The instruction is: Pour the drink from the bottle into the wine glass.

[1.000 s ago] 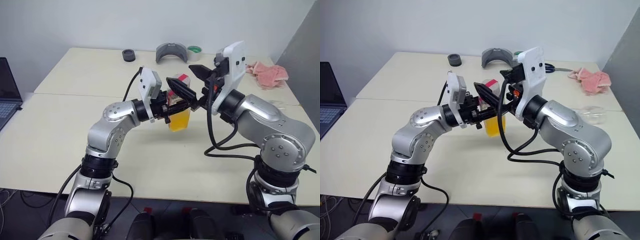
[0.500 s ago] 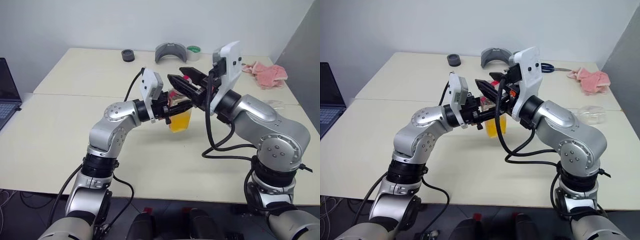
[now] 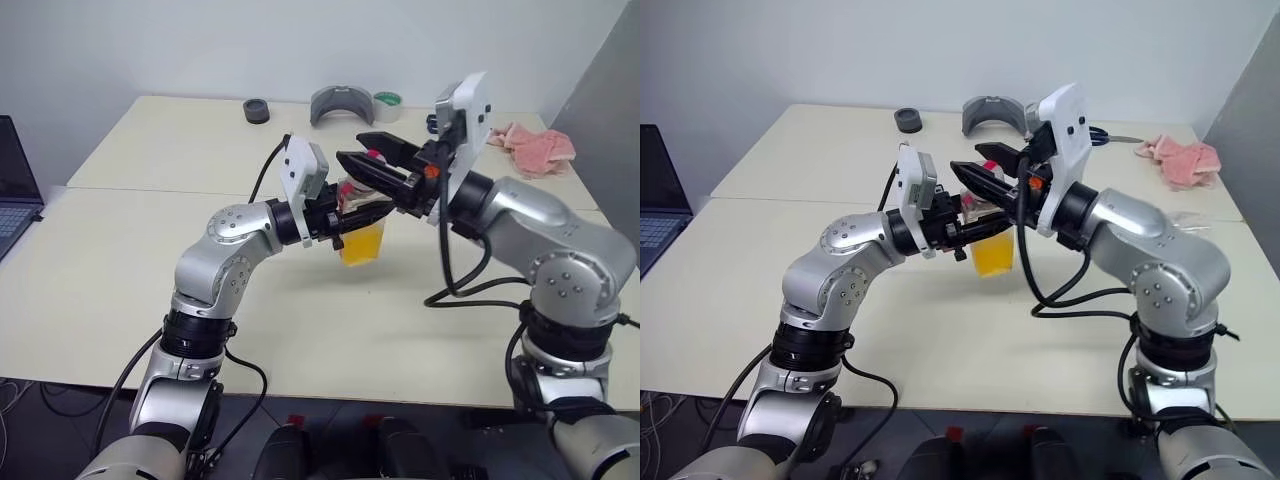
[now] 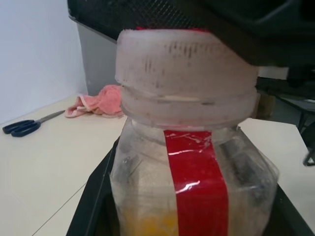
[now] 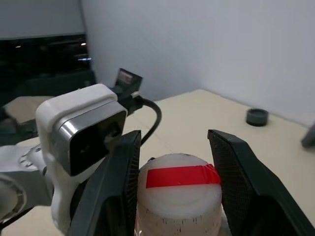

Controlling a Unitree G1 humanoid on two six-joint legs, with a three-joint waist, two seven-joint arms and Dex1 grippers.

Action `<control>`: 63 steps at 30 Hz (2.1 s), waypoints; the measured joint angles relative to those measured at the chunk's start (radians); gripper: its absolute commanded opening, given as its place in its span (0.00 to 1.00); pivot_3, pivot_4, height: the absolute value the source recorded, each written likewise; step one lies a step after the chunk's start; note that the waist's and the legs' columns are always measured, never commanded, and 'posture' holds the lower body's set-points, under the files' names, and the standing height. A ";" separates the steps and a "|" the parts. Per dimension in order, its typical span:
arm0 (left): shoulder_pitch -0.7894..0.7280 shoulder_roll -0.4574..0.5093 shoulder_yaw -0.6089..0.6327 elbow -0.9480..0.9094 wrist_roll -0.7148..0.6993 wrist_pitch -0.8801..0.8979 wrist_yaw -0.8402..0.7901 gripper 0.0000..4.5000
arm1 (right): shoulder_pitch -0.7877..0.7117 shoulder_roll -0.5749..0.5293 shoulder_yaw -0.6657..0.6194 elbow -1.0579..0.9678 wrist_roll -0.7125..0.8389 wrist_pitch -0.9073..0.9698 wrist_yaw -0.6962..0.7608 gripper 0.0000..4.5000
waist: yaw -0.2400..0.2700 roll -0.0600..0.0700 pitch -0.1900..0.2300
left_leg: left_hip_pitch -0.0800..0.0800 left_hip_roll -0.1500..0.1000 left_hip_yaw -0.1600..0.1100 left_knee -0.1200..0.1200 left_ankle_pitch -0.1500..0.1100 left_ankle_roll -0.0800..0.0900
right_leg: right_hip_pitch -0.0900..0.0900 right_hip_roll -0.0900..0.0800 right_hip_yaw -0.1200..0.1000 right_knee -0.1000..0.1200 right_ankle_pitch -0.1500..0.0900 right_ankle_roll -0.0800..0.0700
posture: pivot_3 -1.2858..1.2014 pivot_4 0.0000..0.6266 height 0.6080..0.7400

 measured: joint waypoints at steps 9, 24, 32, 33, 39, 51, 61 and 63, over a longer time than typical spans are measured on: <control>0.039 0.010 0.037 -0.113 -0.071 0.103 0.037 0.42 | -0.106 -0.061 0.035 0.224 0.025 -0.061 0.318 0.41 | -0.001 0.000 0.000 | 0.000 0.000 0.000 0.000 0.000 0.000 | 0.000 0.000 0.000 0.000 0.000 0.000 | 0.52 0.24 1.00; 0.040 0.027 0.037 -0.148 -0.110 0.136 0.027 0.42 | -0.158 -0.062 0.098 0.350 -0.017 -0.109 0.491 0.85 | 0.002 0.000 0.000 | 0.000 0.000 0.000 0.000 0.000 0.000 | 0.000 -0.001 0.000 0.000 0.000 0.000 | 0.52 0.24 1.00; 0.030 0.035 0.019 -0.139 -0.092 0.091 0.012 0.42 | -0.072 -0.128 0.027 0.234 0.026 -0.001 0.390 1.00 | 0.003 0.000 0.000 | -0.001 0.000 -0.001 0.000 0.000 0.000 | 0.000 -0.001 0.000 0.000 0.000 0.000 | 0.52 0.24 1.00; 0.030 0.038 0.019 -0.132 -0.090 0.089 0.012 0.42 | -0.065 -0.132 0.015 0.217 0.029 0.011 0.367 1.00 | 0.003 0.000 0.000 | 0.000 0.000 0.000 0.000 0.000 0.000 | 0.000 -0.001 0.000 0.000 0.000 0.000 | 0.52 0.24 1.00; 0.016 0.030 0.014 -0.055 -0.043 0.024 0.016 0.42 | 0.012 -0.106 -0.074 -0.006 0.085 0.086 0.138 1.00 | 0.000 0.000 0.000 | 0.000 0.001 0.000 0.000 0.000 0.000 | 0.000 0.000 0.000 0.000 0.000 0.000 | 0.52 0.24 1.00; -0.016 0.005 0.007 0.029 -0.011 -0.047 -0.005 0.42 | 0.033 0.017 -0.015 -0.129 0.036 0.072 -0.165 1.00 | 0.001 0.000 0.000 | 0.000 0.000 0.000 0.001 0.000 0.000 | 0.000 0.000 0.000 0.000 0.000 0.000 | 0.52 0.24 1.00; -0.022 -0.001 0.006 0.045 0.003 -0.059 -0.013 0.42 | 0.012 0.043 0.034 -0.077 -0.059 0.016 -0.202 1.00 | 0.001 0.000 0.000 | 0.000 0.000 0.000 0.000 0.000 0.000 | 0.000 0.000 0.000 0.000 0.000 0.000 | 0.52 0.24 1.00; -0.022 -0.001 0.006 0.045 0.003 -0.059 -0.013 0.42 | 0.012 0.042 0.033 -0.076 -0.057 0.016 -0.201 1.00 | 0.001 0.000 0.000 | 0.000 0.000 0.000 0.000 0.000 0.000 | 0.000 0.000 0.000 0.000 0.000 0.000 | 0.52 0.24 1.00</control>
